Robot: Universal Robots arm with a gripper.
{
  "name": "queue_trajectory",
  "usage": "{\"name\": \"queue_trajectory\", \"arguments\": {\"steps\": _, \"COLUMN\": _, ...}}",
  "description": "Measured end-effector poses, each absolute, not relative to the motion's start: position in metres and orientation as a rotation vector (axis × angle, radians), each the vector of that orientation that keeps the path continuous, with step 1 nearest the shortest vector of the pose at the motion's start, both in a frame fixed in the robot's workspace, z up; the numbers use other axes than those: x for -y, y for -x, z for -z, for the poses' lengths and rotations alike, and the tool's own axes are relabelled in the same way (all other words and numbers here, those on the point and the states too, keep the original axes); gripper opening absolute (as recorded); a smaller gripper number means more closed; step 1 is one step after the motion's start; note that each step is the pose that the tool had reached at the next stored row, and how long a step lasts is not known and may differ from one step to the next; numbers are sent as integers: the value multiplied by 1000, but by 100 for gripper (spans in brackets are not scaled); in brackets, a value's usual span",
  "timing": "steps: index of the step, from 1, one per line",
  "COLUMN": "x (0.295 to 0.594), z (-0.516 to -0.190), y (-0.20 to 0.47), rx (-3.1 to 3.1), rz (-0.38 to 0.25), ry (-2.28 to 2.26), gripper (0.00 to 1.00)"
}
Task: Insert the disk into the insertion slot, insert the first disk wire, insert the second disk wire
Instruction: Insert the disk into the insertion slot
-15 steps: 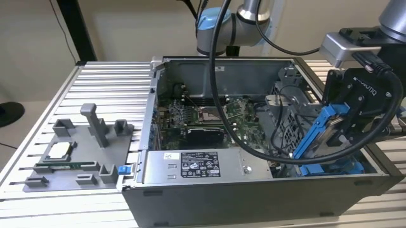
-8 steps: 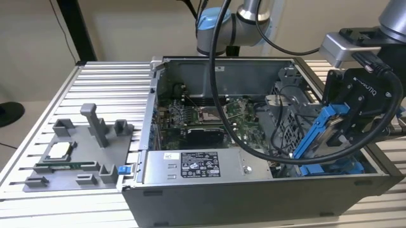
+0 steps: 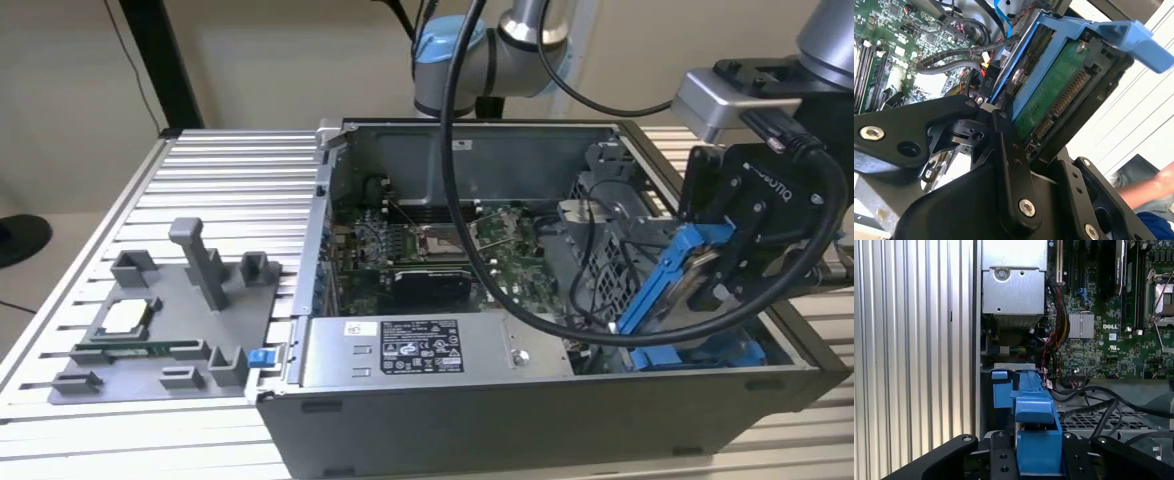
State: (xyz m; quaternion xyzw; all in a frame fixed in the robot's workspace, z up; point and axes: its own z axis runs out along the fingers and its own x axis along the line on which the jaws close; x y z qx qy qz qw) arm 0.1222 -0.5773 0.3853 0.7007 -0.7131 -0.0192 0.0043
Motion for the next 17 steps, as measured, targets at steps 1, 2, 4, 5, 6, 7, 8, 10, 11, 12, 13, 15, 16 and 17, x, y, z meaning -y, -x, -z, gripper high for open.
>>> {"name": "queue_trajectory", "arguments": {"steps": 1, "x": 577, "z": -385, "y": -122, "rx": 2234, "rz": 60, "ry": -2196, "gripper": 100}}
{"name": "queue_trajectory", "arguments": {"steps": 2, "x": 577, "z": -385, "y": -122, "rx": 2234, "rz": 60, "ry": -2195, "gripper": 100}}
{"name": "queue_trajectory", "arguments": {"steps": 4, "x": 577, "z": -385, "y": -122, "rx": 2234, "rz": 60, "ry": -2196, "gripper": 100}}
{"name": "queue_trajectory", "arguments": {"steps": 5, "x": 577, "z": -385, "y": -122, "rx": 2234, "rz": 60, "ry": -2196, "gripper": 100}}
{"name": "queue_trajectory", "arguments": {"steps": 6, "x": 577, "z": -385, "y": -122, "rx": 2234, "rz": 60, "ry": -2195, "gripper": 100}}
{"name": "queue_trajectory", "arguments": {"steps": 7, "x": 577, "z": -385, "y": -122, "rx": 2234, "rz": 60, "ry": -2196, "gripper": 100}}
{"name": "queue_trajectory", "arguments": {"steps": 8, "x": 577, "z": -385, "y": -122, "rx": 2234, "rz": 60, "ry": -2195, "gripper": 100}}
{"name": "queue_trajectory", "arguments": {"steps": 10, "x": 577, "z": -385, "y": -122, "rx": 2234, "rz": 60, "ry": -2195, "gripper": 100}}
{"name": "queue_trajectory", "arguments": {"steps": 11, "x": 577, "z": -385, "y": -122, "rx": 2234, "rz": 60, "ry": -2195, "gripper": 100}}
{"name": "queue_trajectory", "arguments": {"steps": 12, "x": 577, "z": -385, "y": -122, "rx": 2234, "rz": 60, "ry": -2195, "gripper": 100}}
{"name": "queue_trajectory", "arguments": {"steps": 13, "x": 577, "z": -385, "y": -122, "rx": 2234, "rz": 60, "ry": -2196, "gripper": 100}}
{"name": "queue_trajectory", "arguments": {"steps": 15, "x": 577, "z": -385, "y": -122, "rx": 2234, "rz": 60, "ry": -2196, "gripper": 100}}
{"name": "queue_trajectory", "arguments": {"steps": 16, "x": 577, "z": -385, "y": -122, "rx": 2235, "rz": 61, "ry": -2196, "gripper": 100}}
{"name": "queue_trajectory", "arguments": {"steps": 17, "x": 577, "z": -385, "y": -122, "rx": 2235, "rz": 61, "ry": -2196, "gripper": 100}}
